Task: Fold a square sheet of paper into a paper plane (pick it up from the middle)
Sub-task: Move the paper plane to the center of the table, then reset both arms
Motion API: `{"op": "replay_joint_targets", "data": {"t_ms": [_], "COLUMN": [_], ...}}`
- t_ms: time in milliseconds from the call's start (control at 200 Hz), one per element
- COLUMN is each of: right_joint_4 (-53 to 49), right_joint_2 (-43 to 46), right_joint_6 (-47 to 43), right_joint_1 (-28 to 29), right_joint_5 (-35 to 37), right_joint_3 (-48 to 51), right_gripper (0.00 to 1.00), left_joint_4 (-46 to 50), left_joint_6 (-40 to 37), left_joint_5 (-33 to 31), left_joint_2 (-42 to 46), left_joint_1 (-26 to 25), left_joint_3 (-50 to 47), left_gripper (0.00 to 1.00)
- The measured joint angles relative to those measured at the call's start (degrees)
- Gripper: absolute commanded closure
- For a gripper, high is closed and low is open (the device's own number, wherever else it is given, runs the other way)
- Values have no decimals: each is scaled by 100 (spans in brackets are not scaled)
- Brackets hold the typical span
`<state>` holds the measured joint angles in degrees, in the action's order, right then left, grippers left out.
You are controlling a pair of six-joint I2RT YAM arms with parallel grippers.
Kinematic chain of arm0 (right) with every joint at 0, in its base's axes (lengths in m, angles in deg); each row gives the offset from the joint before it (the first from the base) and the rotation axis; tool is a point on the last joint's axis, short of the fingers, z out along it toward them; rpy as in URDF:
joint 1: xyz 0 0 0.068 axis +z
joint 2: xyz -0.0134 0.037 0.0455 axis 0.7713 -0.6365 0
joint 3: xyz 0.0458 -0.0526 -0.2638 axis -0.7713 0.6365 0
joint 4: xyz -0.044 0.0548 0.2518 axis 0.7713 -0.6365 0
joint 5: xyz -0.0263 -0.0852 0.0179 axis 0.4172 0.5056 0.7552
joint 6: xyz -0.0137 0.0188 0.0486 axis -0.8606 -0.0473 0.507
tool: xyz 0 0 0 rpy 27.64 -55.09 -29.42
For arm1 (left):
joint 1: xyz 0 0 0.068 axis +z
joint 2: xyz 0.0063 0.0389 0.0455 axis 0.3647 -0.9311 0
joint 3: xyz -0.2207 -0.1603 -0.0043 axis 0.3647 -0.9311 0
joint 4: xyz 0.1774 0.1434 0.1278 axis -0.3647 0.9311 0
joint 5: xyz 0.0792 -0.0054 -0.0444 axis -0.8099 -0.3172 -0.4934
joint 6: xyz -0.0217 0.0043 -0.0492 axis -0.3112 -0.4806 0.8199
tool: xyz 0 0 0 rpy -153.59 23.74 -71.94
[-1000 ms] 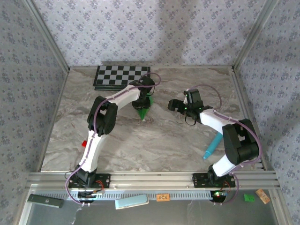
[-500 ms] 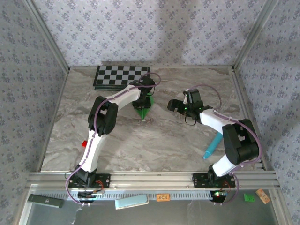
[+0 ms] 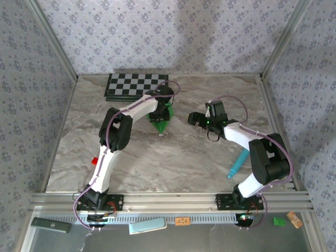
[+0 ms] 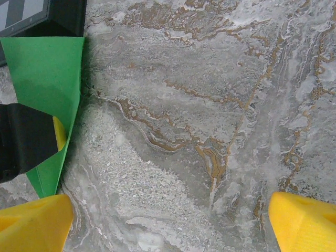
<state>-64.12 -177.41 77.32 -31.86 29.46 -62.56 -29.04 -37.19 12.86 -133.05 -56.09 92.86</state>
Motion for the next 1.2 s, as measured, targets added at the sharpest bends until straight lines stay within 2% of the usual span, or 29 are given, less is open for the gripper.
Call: {"op": "replay_joint_targets", "data": {"t_ms": [455,700,775,935,1084,1199], "right_joint_4": [-9,-282,-415,-566,-426,-205], "right_joint_2": [9,264,442,1086,1902,2439], "right_joint_6": [-2,-208,-450,-1189,-1694,-1847], "right_joint_1": [0,0,-7,-20,-92,-251], "right_joint_5": [2,114,208,737,1606,2337], "right_joint_3": [0,-168,-315,-562,-468,-114], "right_gripper": [2,1,0,0,0,0], "left_joint_4": [44,-26,-118,-564,-1510,-2347], "left_joint_6": [155,151,146,-31,-407,-654], "left_joint_5": [-4,-98,-247,-1005,-1993,-2376], "left_joint_2": [442,1285,1777,3237,4798,5742], "left_joint_1": [22,111,205,505,835,1296], "left_joint_3": [0,-339,-673,-1757,-3254,-4581], "left_gripper": [38,34,29,1,0,0]}}
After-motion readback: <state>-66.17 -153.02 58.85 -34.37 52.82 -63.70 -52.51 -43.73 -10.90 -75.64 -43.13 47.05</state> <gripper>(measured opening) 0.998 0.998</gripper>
